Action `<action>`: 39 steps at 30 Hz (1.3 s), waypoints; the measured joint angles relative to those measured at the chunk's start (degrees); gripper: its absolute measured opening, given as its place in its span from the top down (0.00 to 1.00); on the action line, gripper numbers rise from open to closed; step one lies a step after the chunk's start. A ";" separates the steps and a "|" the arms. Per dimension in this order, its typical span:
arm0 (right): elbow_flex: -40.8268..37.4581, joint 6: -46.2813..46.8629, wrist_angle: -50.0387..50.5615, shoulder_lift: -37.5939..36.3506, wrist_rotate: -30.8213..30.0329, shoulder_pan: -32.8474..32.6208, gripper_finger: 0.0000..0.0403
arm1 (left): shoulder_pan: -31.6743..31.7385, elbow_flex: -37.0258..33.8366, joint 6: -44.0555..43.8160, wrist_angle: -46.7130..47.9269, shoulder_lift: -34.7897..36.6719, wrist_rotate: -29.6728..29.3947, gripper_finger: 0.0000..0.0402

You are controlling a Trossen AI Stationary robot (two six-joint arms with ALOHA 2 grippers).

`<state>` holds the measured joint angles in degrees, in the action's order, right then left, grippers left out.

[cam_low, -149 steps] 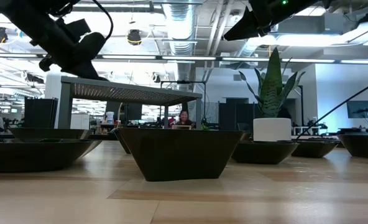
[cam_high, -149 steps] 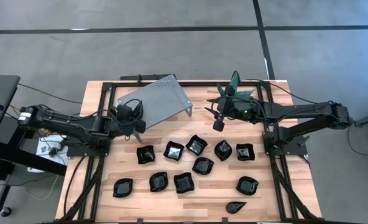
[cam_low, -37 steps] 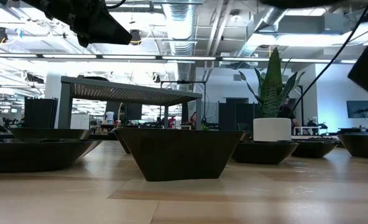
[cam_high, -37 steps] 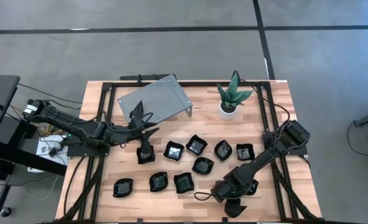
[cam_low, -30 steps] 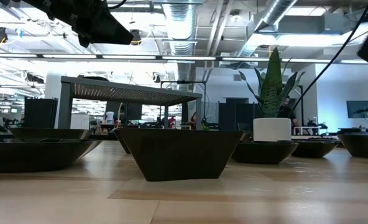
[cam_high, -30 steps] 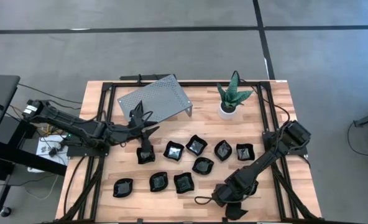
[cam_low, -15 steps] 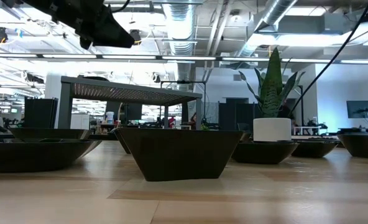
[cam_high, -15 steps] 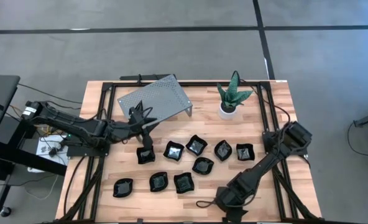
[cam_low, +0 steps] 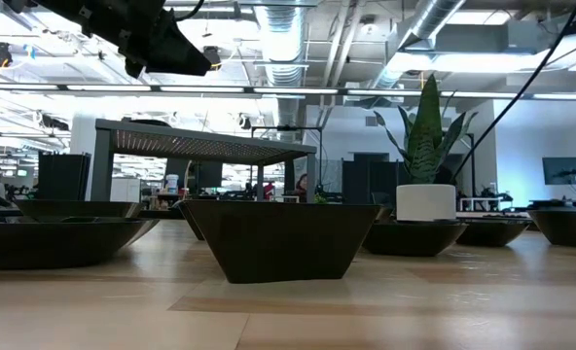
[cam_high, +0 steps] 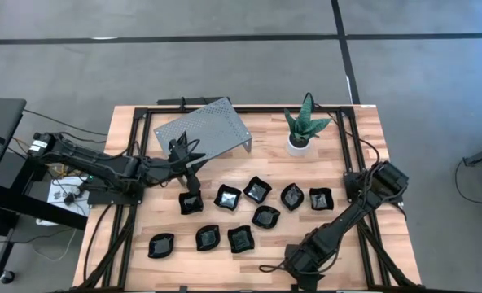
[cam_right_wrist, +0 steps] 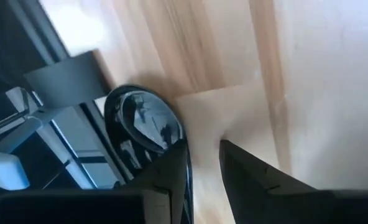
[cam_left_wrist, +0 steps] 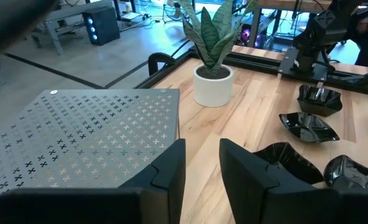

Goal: Pick & Place Mini shaped plates
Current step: Stack the black drop-shaped plate on the black drop-shaped plate on the shelf

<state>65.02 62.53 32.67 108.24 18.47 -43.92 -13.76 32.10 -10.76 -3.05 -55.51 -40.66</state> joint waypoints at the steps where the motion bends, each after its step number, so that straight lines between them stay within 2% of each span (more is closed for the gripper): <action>1: 0.03 -0.15 -0.61 0.47 0.24 -0.03 0.77 | 0.00 0.00 0.00 0.00 0.00 0.00 0.75; 7: 0.30 -2.99 -5.07 4.34 5.89 0.52 0.81 | 0.00 0.00 0.00 -0.02 0.00 0.00 0.75; 13: 0.21 -9.02 -4.90 4.64 7.21 2.27 0.98 | 0.04 0.00 0.00 -0.46 0.00 0.00 0.75; 19: 0.13 -11.35 -3.84 2.98 6.80 5.08 0.99 | 0.04 0.00 0.00 -0.48 0.00 0.00 0.75; 22: 0.58 -15.33 0.43 0.99 2.50 6.55 0.99 | 0.04 0.00 -0.02 -0.52 0.02 0.01 0.75; 26: 3.47 -21.59 12.32 -2.27 -3.96 10.04 0.99 | -0.12 0.00 -0.48 -0.83 0.02 0.16 0.75; 28: 5.29 -24.25 18.25 -3.86 -7.95 12.04 0.99 | -0.22 0.00 -0.52 -0.85 0.02 2.20 0.75; 31: 7.08 -27.55 22.43 -6.07 -14.69 16.11 0.99 | -0.36 0.00 -0.65 -0.92 -0.02 8.99 0.75; 36: 7.38 -32.49 19.57 -9.14 -24.73 24.38 0.99 | -2.48 -0.02 -0.70 -1.48 -0.98 23.68 0.75; 39: 7.38 -32.66 15.94 -10.41 -25.61 29.78 0.99 | -5.57 -0.02 -1.98 -6.03 -3.79 26.92 0.75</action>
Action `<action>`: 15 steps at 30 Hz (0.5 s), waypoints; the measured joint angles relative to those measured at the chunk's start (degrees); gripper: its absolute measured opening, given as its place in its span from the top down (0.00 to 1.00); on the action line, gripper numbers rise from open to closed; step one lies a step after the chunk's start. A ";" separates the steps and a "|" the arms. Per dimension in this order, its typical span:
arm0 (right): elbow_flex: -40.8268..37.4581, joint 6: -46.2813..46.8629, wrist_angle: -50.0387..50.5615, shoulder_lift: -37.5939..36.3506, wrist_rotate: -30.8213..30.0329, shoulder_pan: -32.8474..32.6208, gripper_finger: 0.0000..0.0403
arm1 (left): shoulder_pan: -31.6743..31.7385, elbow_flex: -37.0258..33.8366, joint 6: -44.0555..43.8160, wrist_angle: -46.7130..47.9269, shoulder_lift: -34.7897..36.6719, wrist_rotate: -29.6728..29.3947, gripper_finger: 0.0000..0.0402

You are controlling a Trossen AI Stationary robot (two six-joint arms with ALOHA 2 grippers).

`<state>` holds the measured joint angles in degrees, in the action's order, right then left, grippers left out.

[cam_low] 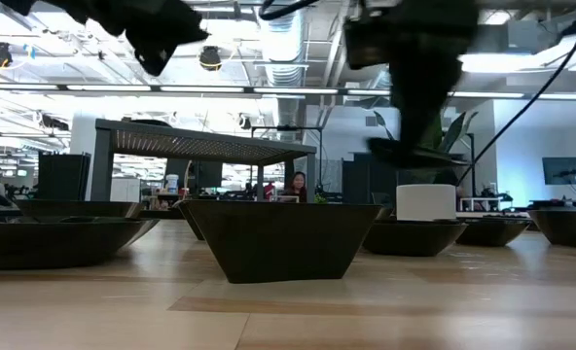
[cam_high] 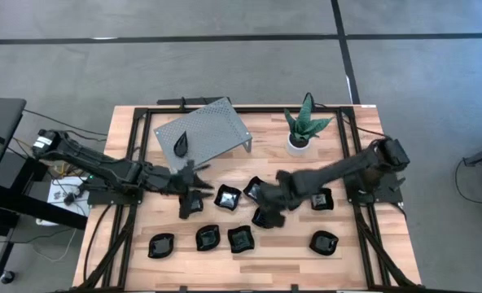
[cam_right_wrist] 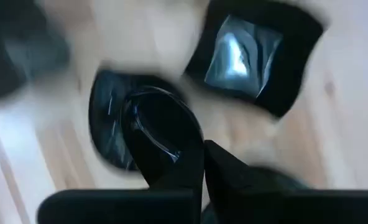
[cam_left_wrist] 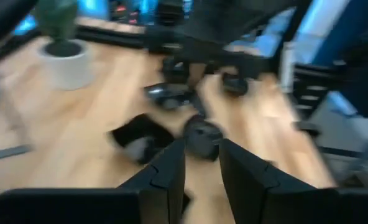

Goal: Pick & Place Mini shaped plates
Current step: Stack the black drop-shaped plate on the black drop-shaped plate on the shelf

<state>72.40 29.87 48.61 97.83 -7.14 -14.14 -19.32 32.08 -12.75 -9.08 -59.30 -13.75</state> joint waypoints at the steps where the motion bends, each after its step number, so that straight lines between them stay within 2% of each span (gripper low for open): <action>1: 0.00 0.00 -1.22 -0.34 0.79 1.74 0.98 | -1.19 0.00 0.05 -2.21 -1.39 0.16 0.75; 4: 0.04 0.00 -3.40 -1.10 2.61 6.75 0.98 | -4.30 0.00 2.54 -11.27 -6.69 0.25 0.75; 7: 0.04 -0.59 -4.04 -1.72 3.46 11.40 0.98 | -5.85 0.00 9.21 -20.90 -12.33 -0.13 0.75; 10: 0.04 -4.33 -4.04 -1.95 7.98 15.43 0.98 | -5.84 0.10 17.86 -27.40 -17.74 -4.86 0.75; 13: 0.04 -6.38 -4.33 -1.95 13.08 18.02 0.98 | -4.30 2.18 22.45 -28.22 -23.31 -11.57 0.75; 15: 0.04 -6.49 -5.04 -1.95 13.45 19.07 0.98 | -2.55 4.61 24.54 -28.59 -27.03 -13.00 0.75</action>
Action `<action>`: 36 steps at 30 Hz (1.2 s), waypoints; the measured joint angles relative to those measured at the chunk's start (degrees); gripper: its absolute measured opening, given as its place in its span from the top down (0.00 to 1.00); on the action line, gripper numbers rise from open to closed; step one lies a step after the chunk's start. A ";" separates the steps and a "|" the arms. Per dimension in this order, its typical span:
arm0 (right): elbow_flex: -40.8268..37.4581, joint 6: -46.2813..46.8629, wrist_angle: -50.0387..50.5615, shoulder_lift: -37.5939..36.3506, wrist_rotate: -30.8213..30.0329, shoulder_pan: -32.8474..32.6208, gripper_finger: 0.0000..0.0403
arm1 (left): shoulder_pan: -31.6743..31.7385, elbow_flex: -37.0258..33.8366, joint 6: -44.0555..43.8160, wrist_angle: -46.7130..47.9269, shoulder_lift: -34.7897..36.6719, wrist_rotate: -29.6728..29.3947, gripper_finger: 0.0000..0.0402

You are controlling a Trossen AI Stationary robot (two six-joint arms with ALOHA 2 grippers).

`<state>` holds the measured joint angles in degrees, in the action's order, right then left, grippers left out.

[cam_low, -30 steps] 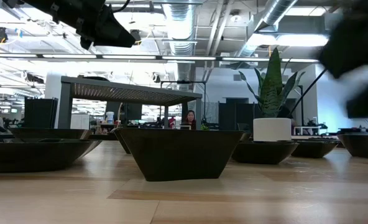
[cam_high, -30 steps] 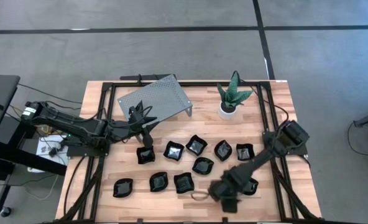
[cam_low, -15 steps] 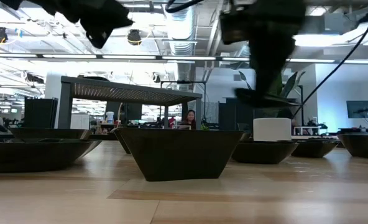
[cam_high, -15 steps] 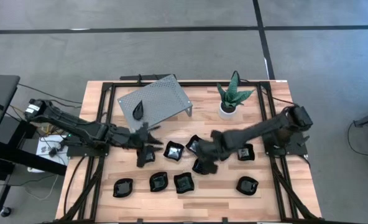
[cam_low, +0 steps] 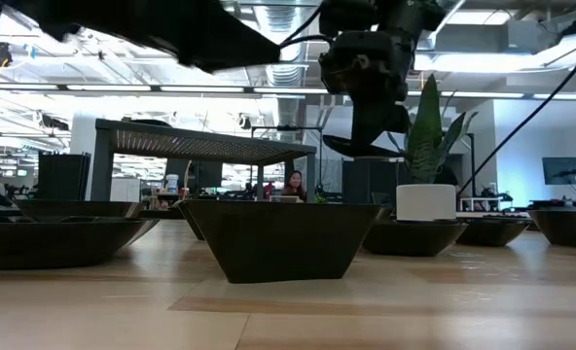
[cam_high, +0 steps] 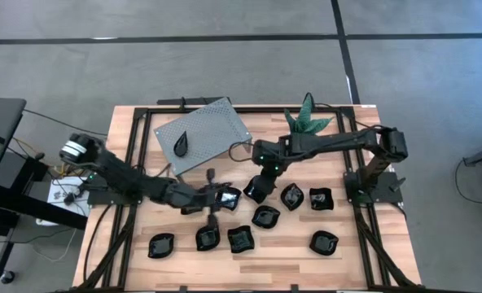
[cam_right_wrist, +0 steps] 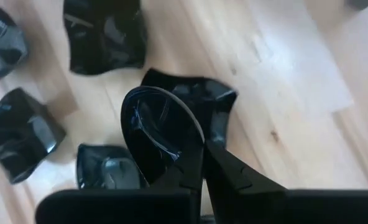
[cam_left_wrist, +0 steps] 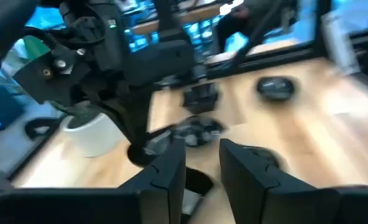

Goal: Pick & Place Mini shaped plates
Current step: Stack the black drop-shaped plate on the black drop-shaped plate on the shelf

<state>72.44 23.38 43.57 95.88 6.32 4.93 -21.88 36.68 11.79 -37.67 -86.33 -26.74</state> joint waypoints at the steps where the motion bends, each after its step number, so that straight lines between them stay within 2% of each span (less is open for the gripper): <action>1: 0.00 -0.28 -0.39 0.00 -0.22 0.31 0.98 | 0.82 1.35 1.05 0.00 -1.77 -0.05 0.75; 10: 0.02 -2.43 -4.68 0.00 -0.34 0.52 0.98 | 4.74 11.06 12.41 -0.02 -12.89 -0.04 0.75; 17: 0.02 -2.79 -6.51 0.00 -0.36 -1.01 0.98 | 5.42 11.38 11.74 0.78 -15.88 0.23 0.75; 36: 1.21 2.65 -7.22 0.02 -0.40 -1.88 0.98 | 6.18 11.39 13.12 7.04 -16.04 -1.83 0.75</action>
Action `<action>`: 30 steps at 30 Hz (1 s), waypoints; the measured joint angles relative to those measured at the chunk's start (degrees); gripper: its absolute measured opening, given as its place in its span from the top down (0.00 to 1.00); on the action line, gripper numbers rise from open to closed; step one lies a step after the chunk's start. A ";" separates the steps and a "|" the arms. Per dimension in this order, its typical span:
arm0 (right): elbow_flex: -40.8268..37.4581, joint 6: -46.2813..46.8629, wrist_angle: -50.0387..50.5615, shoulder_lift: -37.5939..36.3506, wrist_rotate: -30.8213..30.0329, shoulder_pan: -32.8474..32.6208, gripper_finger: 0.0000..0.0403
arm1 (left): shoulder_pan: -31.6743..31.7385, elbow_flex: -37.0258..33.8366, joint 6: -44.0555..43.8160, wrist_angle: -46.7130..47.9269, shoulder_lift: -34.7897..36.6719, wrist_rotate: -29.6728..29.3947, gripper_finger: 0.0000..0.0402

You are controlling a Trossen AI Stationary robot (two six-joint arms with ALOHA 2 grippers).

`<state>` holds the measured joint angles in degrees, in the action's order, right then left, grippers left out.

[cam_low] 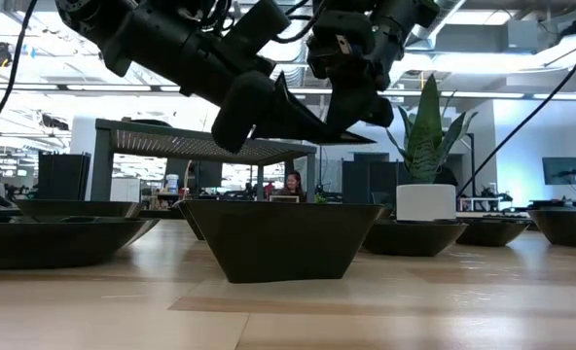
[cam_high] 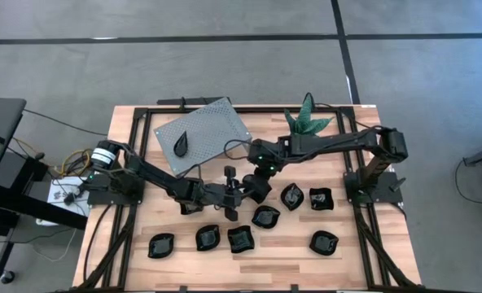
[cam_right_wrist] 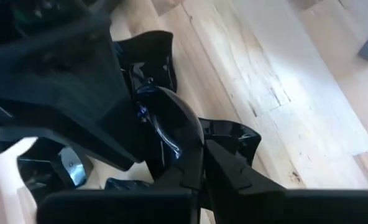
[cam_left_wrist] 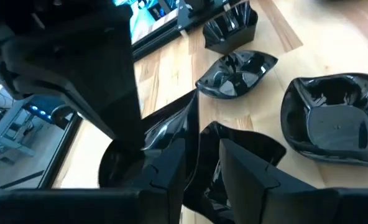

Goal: Pick & Place Mini shaped plates
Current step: Stack the black drop-shaped plate on the black drop-shaped plate on the shelf

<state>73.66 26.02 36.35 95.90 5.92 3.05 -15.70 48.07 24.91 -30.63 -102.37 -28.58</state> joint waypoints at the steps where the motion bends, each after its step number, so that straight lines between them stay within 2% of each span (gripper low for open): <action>1: 0.40 0.52 0.25 0.00 -0.01 0.00 0.98 | 0.00 0.02 0.00 -0.02 0.02 0.00 0.75; 9: 2.04 2.63 2.19 0.02 -0.03 0.01 0.98 | 0.02 0.04 0.37 -0.20 0.05 -0.80 0.76; 19: 2.09 3.23 2.55 0.02 -0.03 0.13 0.98 | 0.02 0.04 3.80 -0.37 0.01 -4.10 0.91; 30: 2.13 2.08 1.95 0.00 0.03 0.53 0.95 | 0.03 0.02 3.85 -0.43 -0.04 -4.37 0.98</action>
<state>75.79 28.11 38.30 95.90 5.95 3.58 -15.68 48.10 28.75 -31.07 -102.41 -32.95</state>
